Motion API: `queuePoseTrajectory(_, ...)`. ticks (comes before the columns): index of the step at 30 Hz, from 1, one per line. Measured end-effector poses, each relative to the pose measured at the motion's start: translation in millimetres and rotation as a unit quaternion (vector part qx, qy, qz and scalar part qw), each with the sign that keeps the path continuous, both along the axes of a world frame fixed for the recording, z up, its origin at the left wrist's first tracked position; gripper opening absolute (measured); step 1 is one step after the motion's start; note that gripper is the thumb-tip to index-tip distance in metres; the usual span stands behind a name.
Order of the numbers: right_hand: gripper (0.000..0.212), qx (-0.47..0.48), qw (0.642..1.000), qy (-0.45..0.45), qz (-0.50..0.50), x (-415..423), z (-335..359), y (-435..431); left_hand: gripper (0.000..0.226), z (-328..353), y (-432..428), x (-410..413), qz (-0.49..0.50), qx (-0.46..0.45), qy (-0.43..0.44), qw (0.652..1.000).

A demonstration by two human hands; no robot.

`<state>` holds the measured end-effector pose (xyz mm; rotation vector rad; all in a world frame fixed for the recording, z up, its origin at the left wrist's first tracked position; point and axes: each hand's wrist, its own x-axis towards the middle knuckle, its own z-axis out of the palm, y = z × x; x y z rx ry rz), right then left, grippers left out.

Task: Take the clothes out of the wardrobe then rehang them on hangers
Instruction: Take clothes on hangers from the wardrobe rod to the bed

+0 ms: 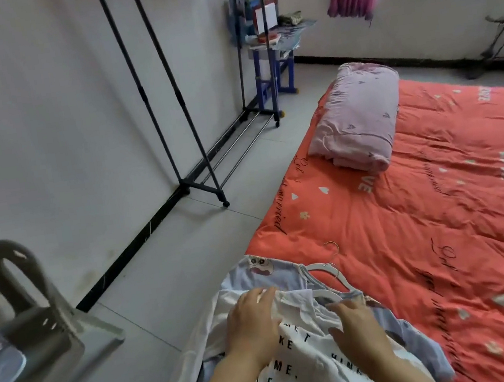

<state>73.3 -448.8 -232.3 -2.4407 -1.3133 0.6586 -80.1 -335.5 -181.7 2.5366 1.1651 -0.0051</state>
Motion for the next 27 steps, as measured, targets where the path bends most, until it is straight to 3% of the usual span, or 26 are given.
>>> queuePoseTrajectory(6, 0.046, 0.024, 0.994, -0.012, 0.109, -48, 61, 52, 0.041, 37, 13, -64, 0.080, 0.034, 0.011, 0.996)
queuePoseTrajectory(13, 0.050, 0.104, 0.952, -0.034, 0.285, -196, 139, 101, 0.047, 88, 5, -216, 0.233, 0.101, -0.008, 0.967)
queuePoseTrajectory(21, 0.053, 0.154, 0.849, -0.045, 0.504, -448, 187, 72, 0.055, 129, -105, -466, 0.467, 0.185, 0.004, 0.865)
queuePoseTrajectory(27, 0.052, 0.149, 0.747, -0.043, 0.647, -652, 200, 6, 0.058, 139, -226, -649, 0.610, 0.177, 0.037, 0.772)
